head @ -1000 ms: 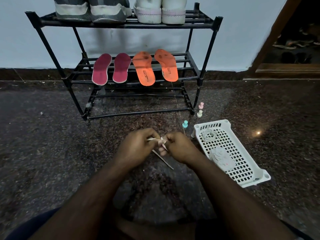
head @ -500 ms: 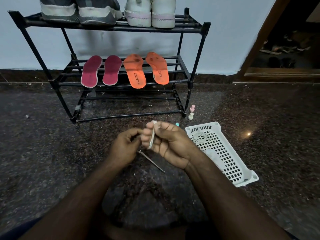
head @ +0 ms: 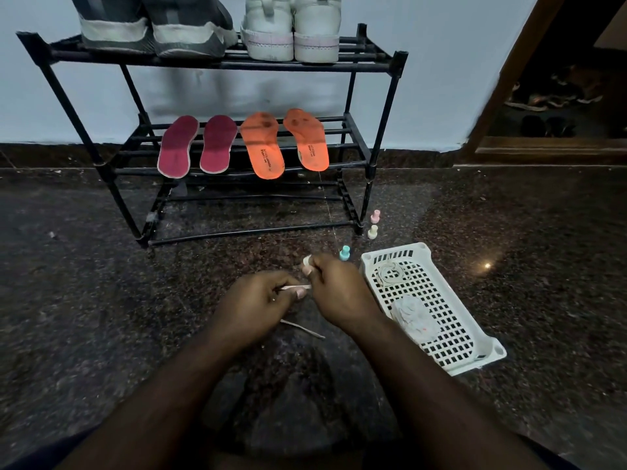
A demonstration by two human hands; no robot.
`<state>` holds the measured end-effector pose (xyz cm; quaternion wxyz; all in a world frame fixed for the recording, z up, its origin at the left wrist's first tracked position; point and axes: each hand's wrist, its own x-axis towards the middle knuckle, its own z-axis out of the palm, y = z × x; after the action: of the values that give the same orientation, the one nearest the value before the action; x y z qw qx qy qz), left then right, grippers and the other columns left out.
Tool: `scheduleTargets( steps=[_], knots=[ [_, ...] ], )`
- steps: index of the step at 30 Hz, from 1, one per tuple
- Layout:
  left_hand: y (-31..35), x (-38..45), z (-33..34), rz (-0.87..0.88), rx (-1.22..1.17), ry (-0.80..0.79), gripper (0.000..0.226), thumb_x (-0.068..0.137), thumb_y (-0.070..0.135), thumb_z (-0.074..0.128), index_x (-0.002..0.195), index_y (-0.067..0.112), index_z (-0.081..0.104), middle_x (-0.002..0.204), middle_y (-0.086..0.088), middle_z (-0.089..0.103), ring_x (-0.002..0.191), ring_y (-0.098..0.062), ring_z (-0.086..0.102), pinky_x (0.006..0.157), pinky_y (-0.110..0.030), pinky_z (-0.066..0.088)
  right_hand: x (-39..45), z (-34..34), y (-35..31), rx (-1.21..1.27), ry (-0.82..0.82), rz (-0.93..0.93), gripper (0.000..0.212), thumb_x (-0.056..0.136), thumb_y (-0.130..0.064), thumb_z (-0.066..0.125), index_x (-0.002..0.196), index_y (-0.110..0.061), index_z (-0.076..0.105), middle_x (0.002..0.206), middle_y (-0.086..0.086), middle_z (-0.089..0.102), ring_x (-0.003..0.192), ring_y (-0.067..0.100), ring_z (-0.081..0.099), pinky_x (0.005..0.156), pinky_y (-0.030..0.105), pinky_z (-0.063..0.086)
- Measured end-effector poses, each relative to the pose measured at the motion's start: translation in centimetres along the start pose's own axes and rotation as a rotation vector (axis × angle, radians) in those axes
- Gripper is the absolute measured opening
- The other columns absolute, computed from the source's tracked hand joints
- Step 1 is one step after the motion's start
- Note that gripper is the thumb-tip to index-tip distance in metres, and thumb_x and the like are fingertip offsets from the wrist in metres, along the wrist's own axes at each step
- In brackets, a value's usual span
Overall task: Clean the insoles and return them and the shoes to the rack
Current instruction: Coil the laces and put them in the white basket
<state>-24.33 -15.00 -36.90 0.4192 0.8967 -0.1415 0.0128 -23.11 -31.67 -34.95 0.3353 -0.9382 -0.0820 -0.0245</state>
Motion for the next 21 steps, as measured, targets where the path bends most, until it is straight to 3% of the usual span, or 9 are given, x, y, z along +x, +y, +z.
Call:
scheduleTargets(
  steps=[3, 5, 8, 14, 18, 21],
  knots=[
    [-0.5, 0.3, -0.8, 0.027, -0.003, 0.057, 0.004, 0.088, 0.035, 0.072, 0.089, 0.039, 0.072, 0.086, 0.023, 0.070, 0.080, 0.001, 0.064, 0.070, -0.032, 0.052, 0.2, -0.2, 0.3, -0.038, -0.130, 0.102, 0.017, 0.099, -0.023, 0.050, 0.095, -0.018, 0.065, 0.094, 0.006, 0.070, 0.088, 0.021, 0.063, 0.066, 0.025, 0.035],
    [-1.0, 0.5, -1.3, 0.025, -0.013, 0.093, 0.002, 0.086, 0.038, 0.071, 0.087, 0.039, 0.070, 0.086, 0.021, 0.069, 0.081, -0.001, 0.064, 0.073, -0.037, 0.054, 0.3, -0.4, 0.4, 0.062, -0.233, 0.159, 0.020, 0.100, -0.023, 0.049, 0.090, -0.017, 0.065, 0.089, 0.004, 0.071, 0.083, 0.020, 0.065, 0.068, 0.028, 0.043],
    [-1.1, 0.7, -1.7, 0.047, -0.020, 0.137, 0.007, 0.088, 0.026, 0.072, 0.085, 0.033, 0.072, 0.088, 0.018, 0.068, 0.087, -0.001, 0.063, 0.079, -0.038, 0.054, 0.3, -0.4, 0.4, 0.410, -0.413, 0.257, 0.028, 0.102, -0.016, 0.044, 0.083, -0.011, 0.064, 0.072, 0.006, 0.067, 0.066, 0.019, 0.063, 0.071, 0.037, 0.052],
    [-1.4, 1.2, -0.9, -0.073, -0.256, 0.238, 0.019, 0.092, 0.016, 0.068, 0.084, 0.032, 0.072, 0.089, 0.019, 0.071, 0.090, -0.001, 0.065, 0.081, -0.030, 0.052, -0.2, -1.7, -0.3, 0.960, -0.634, 0.363, 0.025, 0.102, -0.014, 0.045, 0.098, -0.002, 0.066, 0.072, 0.007, 0.063, 0.064, 0.017, 0.060, 0.064, 0.027, 0.054],
    [-1.2, 1.3, 0.1, -0.108, -0.407, 0.203, 0.026, 0.097, 0.006, 0.060, 0.085, 0.027, 0.071, 0.083, 0.017, 0.072, 0.082, -0.001, 0.066, 0.076, -0.023, 0.050, -0.4, -2.1, -0.9, 1.297, -0.660, 0.293, 0.020, 0.096, -0.008, 0.049, 0.104, 0.000, 0.066, 0.087, 0.015, 0.069, 0.079, 0.025, 0.069, 0.080, 0.037, 0.057],
    [-1.4, 0.9, 1.0, -0.127, -0.383, 0.095, 0.036, 0.096, -0.002, 0.054, 0.089, 0.029, 0.071, 0.084, 0.015, 0.073, 0.081, -0.004, 0.065, 0.076, -0.029, 0.052, -0.2, -1.9, -1.0, 1.510, -0.499, 0.257, 0.020, 0.095, -0.005, 0.048, 0.105, 0.001, 0.063, 0.103, 0.023, 0.069, 0.097, 0.032, 0.069, 0.095, 0.044, 0.052]
  ],
)
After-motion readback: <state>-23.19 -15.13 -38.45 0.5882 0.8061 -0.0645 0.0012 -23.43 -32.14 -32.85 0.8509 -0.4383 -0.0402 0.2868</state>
